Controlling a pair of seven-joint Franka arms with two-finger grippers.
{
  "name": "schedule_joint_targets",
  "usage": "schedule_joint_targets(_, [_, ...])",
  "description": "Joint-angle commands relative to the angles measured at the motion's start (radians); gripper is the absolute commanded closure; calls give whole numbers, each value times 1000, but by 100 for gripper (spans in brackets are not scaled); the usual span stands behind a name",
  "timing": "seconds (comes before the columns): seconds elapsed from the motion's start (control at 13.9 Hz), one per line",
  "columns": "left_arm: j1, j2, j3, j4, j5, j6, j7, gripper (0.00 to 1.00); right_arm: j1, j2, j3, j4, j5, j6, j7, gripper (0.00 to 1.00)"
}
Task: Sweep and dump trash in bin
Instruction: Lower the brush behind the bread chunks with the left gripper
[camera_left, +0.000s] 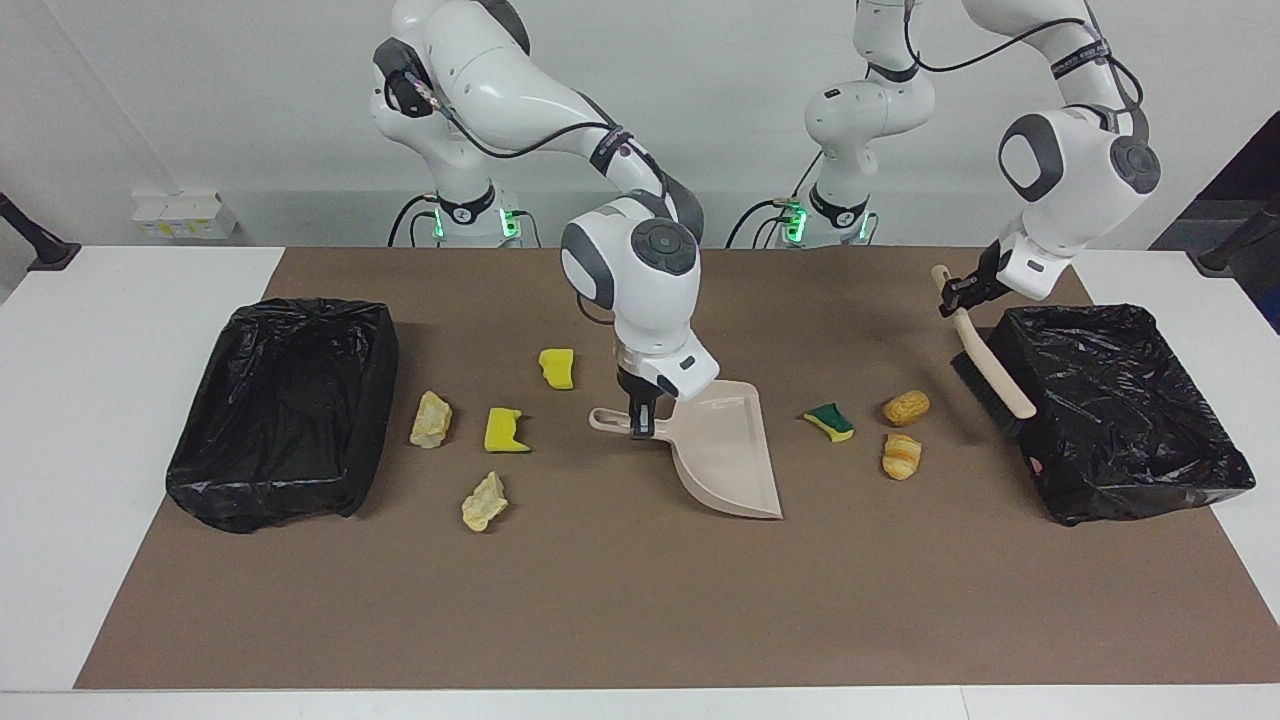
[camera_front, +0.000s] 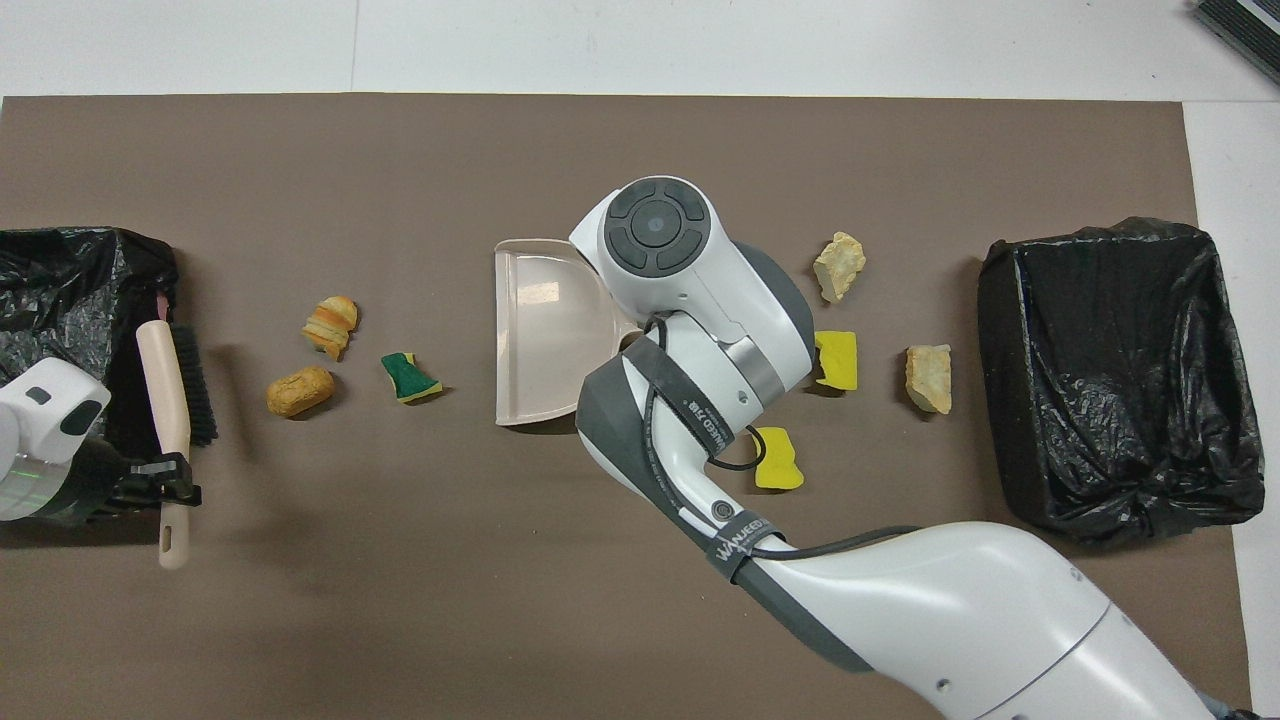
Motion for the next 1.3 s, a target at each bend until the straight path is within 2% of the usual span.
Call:
schedule_joint_targets(0.0, [-9, 39, -16, -4, 15, 30, -13, 100, -8, 2, 5, -2, 17, 2, 36, 100])
schedule_joint_targets(0.22, [-85, 88, -18, -15, 15, 71, -24, 100, -5, 2, 5, -5, 20, 8, 45, 100])
schedule_joint_targets(0.43, [-162, 102, -18, -10, 15, 85, -33, 100, -5, 2, 5, -5, 20, 34, 61, 100])
schedule_joint_targets(0.65, [-271, 109, -19, -3, 5, 105, -190, 100, -7, 2, 5, -5, 20, 39, 62, 100])
schedule_joint_targets(0.79, [-328, 112, -22, -1, -29, 131, -264, 100, -7, 4, 5, -5, 20, 42, 64, 100])
schedule_joint_targets(1.01, [-421, 171, -24, 17, -75, 188, -347, 100, -7, 2, 5, -8, 21, 79, 69, 100])
schedule_joint_targets(1.23, [-499, 200, -25, 86, -182, 199, -353, 100, -7, 4, 5, -8, 21, 82, 69, 100])
